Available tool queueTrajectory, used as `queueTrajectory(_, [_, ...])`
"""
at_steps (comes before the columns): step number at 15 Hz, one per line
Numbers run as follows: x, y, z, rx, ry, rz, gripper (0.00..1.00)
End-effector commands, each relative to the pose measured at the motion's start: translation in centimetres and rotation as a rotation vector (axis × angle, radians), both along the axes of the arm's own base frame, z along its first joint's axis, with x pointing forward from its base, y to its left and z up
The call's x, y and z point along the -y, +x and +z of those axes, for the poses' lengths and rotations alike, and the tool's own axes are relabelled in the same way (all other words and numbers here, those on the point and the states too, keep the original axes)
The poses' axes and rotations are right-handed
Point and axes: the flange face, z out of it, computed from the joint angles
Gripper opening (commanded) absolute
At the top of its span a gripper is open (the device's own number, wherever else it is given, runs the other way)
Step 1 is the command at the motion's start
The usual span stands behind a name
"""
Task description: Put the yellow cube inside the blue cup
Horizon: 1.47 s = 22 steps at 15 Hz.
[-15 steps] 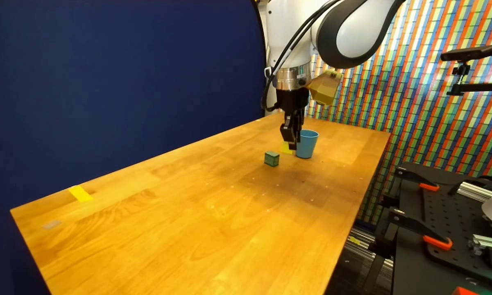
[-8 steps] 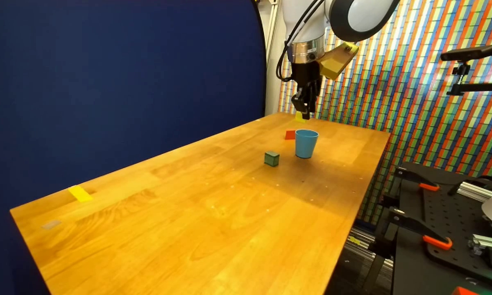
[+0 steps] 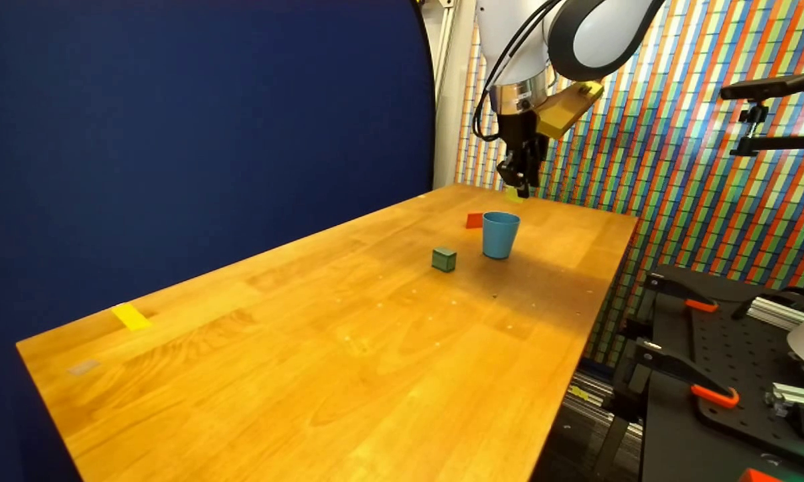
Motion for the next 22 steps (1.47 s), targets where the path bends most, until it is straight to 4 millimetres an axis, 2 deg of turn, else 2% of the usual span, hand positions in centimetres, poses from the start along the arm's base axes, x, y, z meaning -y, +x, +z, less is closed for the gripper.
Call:
queueTrajectory(1, [-0.1, 0.7, -1.7, -0.008, -0.008, -0.004, 0.11])
queueTrajectory(3, [-0.4, 1.1, -3.1, -0.025, -0.006, 0.000, 0.12])
queueTrajectory(4, [-0.5, 1.3, -3.8, -0.031, -0.004, 0.000, 0.31])
queueTrajectory(5, [-0.5, 1.5, -4.3, -0.036, -0.002, -0.001, 0.60])
queueTrajectory(6, [-0.5, 1.8, -4.8, -0.038, -0.004, 0.000, 0.60])
queueTrajectory(11, [-1.3, 3.6, -5.8, -0.037, 0.005, 0.013, 0.97])
queueTrajectory(12, [-1.6, 4.0, -5.7, -0.033, 0.001, 0.021, 1.00])
queueTrajectory(15, [-2.1, 4.6, -5.2, -0.016, 0.007, 0.032, 1.00])
queueTrajectory(19, [-1.8, 4.4, -4.3, 0.000, 0.024, 0.026, 1.00])
queueTrajectory(21, [-2.3, 4.1, -3.4, 0.005, 0.069, 0.048, 1.00])
queueTrajectory(22, [-2.3, 4.4, -5.1, -0.018, 0.027, 0.029, 1.00])
